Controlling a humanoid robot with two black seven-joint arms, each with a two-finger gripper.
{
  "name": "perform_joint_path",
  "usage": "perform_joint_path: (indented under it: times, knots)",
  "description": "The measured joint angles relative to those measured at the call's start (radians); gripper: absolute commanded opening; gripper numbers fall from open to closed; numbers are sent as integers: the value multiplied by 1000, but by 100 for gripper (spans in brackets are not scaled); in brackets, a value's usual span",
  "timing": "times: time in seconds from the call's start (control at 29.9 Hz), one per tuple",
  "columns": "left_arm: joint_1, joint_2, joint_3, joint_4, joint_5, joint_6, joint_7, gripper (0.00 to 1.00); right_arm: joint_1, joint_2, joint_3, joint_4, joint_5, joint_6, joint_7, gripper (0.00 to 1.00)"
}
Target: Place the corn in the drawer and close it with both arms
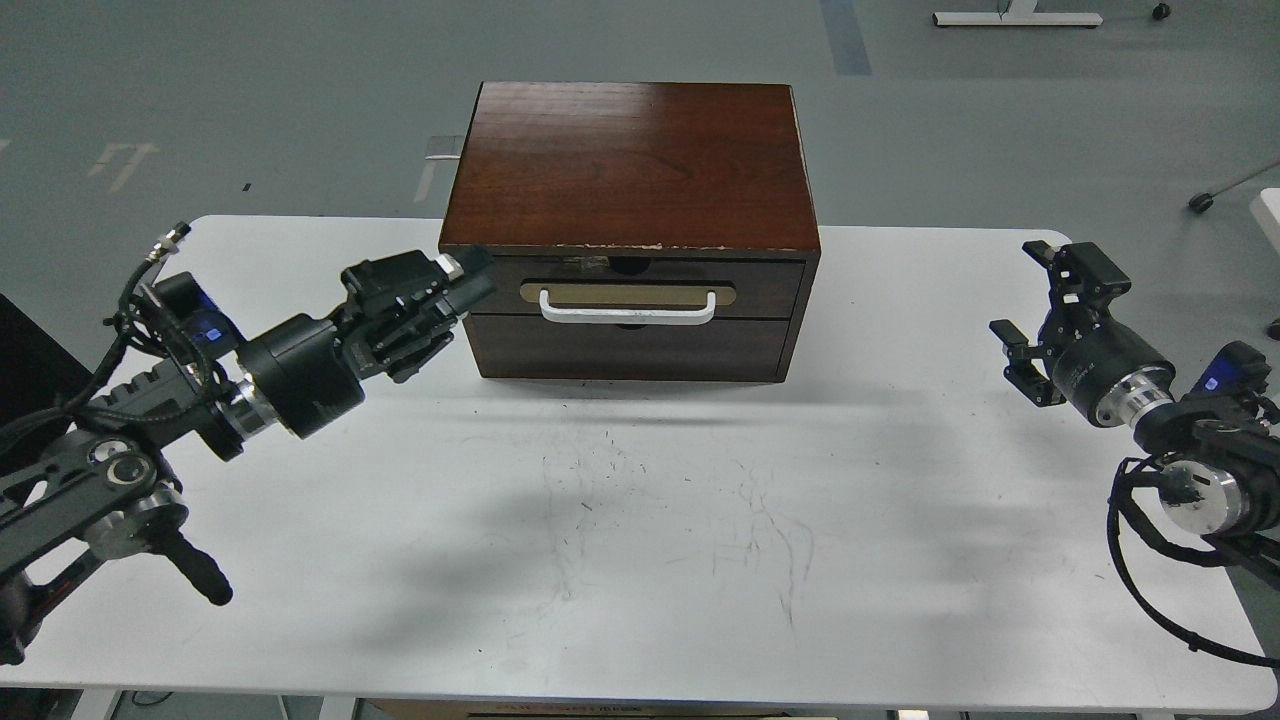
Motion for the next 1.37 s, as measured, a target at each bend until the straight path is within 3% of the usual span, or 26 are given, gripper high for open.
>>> perform_joint_path:
  times: [0.2,0.43,0.84,1.0,1.37]
  knots:
    - [0,67,-57,14,-201,64,-1,99,1,3,18,-1,3,-2,0,100]
    - [6,92,-61,142,-459,102,13,99,-3,4,72,-17,6,10,0,100]
    - [144,82,-60,248,-557,-180,28,99,-12,9,69,-21,20,61,0,100]
    - [157,66,-60,248,-557,-208,28,99,-17,20,72,-20,24,162,0,100]
    - [163,12,-60,285,-555,-231,27,99,-43,29,73,-24,22,167,0,100]
